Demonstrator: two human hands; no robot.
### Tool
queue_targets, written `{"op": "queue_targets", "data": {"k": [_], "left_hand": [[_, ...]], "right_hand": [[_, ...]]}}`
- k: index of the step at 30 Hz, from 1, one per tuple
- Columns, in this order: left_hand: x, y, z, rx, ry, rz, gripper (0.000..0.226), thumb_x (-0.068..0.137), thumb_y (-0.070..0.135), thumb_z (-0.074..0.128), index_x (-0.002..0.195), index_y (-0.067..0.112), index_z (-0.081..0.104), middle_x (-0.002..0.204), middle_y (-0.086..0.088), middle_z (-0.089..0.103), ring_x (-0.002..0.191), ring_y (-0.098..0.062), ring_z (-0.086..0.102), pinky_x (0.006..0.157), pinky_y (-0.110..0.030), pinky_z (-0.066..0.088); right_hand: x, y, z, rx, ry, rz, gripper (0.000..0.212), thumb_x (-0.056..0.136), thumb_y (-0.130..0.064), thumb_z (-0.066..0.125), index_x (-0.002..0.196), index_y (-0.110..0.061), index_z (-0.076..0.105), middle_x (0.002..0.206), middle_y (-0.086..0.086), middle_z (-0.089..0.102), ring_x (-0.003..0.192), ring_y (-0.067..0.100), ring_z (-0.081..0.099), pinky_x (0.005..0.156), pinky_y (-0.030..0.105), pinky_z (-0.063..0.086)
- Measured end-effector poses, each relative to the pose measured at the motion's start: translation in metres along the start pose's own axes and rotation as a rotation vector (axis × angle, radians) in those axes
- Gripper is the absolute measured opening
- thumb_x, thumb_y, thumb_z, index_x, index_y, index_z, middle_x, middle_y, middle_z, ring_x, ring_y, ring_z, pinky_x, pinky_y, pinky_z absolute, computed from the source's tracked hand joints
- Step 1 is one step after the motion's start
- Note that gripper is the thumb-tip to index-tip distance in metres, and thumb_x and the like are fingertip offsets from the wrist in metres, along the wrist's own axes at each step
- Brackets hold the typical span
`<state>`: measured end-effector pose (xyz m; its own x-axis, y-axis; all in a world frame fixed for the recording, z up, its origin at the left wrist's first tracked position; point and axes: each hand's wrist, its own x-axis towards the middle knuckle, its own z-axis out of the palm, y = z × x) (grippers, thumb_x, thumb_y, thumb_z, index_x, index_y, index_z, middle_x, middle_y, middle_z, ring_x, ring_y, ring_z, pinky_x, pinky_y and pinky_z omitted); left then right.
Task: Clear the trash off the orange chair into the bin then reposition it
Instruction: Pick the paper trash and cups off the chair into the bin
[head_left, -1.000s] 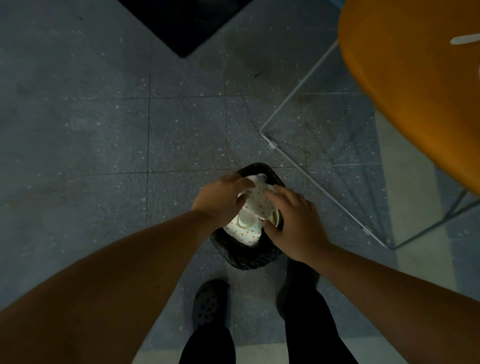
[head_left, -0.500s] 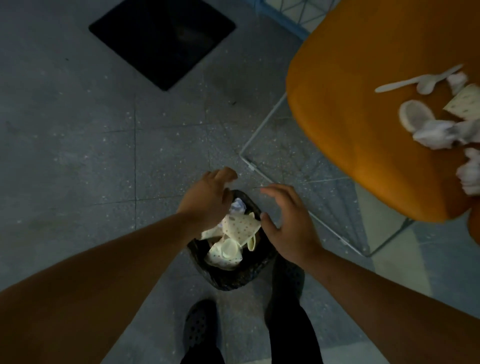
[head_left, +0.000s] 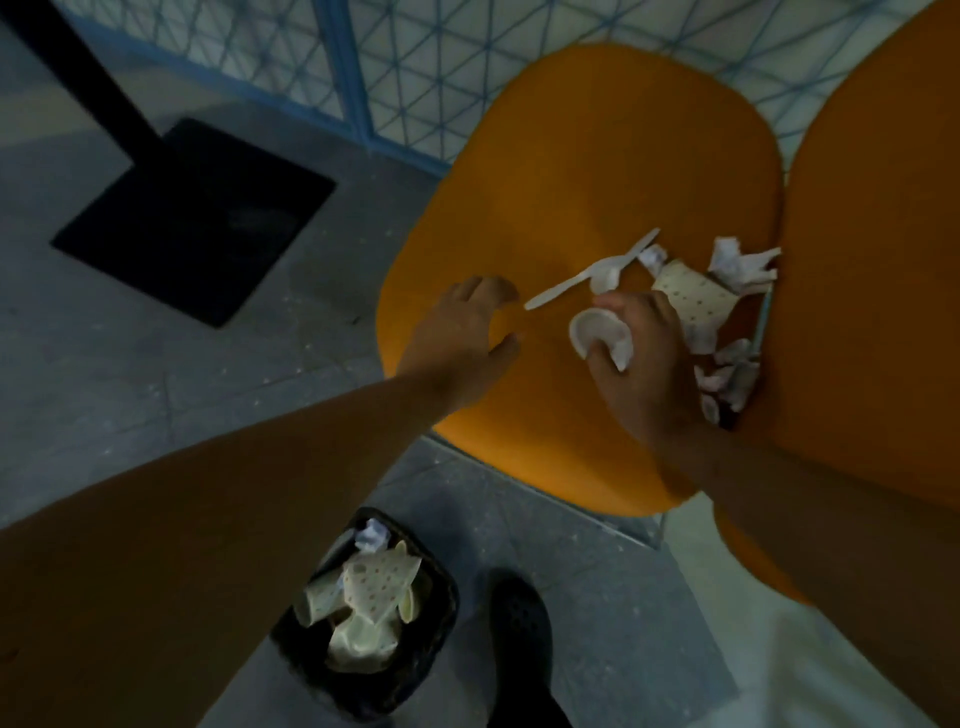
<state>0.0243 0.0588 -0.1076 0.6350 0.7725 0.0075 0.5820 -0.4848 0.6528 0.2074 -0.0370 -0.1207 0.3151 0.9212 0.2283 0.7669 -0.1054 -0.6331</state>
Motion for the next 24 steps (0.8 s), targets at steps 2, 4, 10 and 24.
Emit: {"op": "queue_targets", "data": {"k": [2,4,10,24], "left_hand": [[0.025,0.009,0.012,0.003,-0.009,-0.03,0.04,0.092,0.03,0.059,0.128,0.019,0.047,0.132,-0.002,0.048,0.12,-0.023,0.046,0.091,-0.043,0.046],[0.048,0.013,0.025,0.048,-0.029,-0.077,0.043,0.092,0.029,0.059,0.133,0.02,0.046,0.136,-0.003,0.047,0.124,-0.025,0.045,0.096,-0.044,0.046],[0.094,0.006,0.059,0.338,-0.103,-0.207,0.036,0.096,0.033,0.049,0.127,0.015,0.053,0.132,-0.007,0.043,0.121,-0.029,0.037,0.092,-0.039,0.042],[0.097,-0.001,0.048,-0.067,0.199,-0.265,0.012,0.097,0.019,0.05,0.104,0.013,0.058,0.098,-0.009,0.062,0.075,-0.023,0.055,0.062,-0.04,0.048]], "right_hand": [[0.02,0.019,-0.008,-0.01,-0.02,-0.01,0.034,0.085,-0.017,0.055,0.118,-0.011,0.056,0.121,0.013,0.054,0.111,0.03,0.053,0.086,0.04,0.048],[0.039,0.038,-0.012,-0.05,-0.049,-0.017,0.035,0.084,-0.016,0.058,0.118,-0.012,0.057,0.122,0.011,0.055,0.111,0.028,0.053,0.084,0.041,0.049],[0.081,0.081,-0.006,-0.087,-0.3,0.039,0.053,0.085,-0.028,0.068,0.133,-0.014,0.05,0.136,0.009,0.049,0.127,0.028,0.044,0.101,0.044,0.041],[0.1,0.078,0.006,-0.223,-0.118,-0.032,0.023,0.094,-0.03,0.056,0.107,-0.015,0.068,0.1,0.012,0.062,0.09,0.029,0.058,0.066,0.03,0.039]]}}
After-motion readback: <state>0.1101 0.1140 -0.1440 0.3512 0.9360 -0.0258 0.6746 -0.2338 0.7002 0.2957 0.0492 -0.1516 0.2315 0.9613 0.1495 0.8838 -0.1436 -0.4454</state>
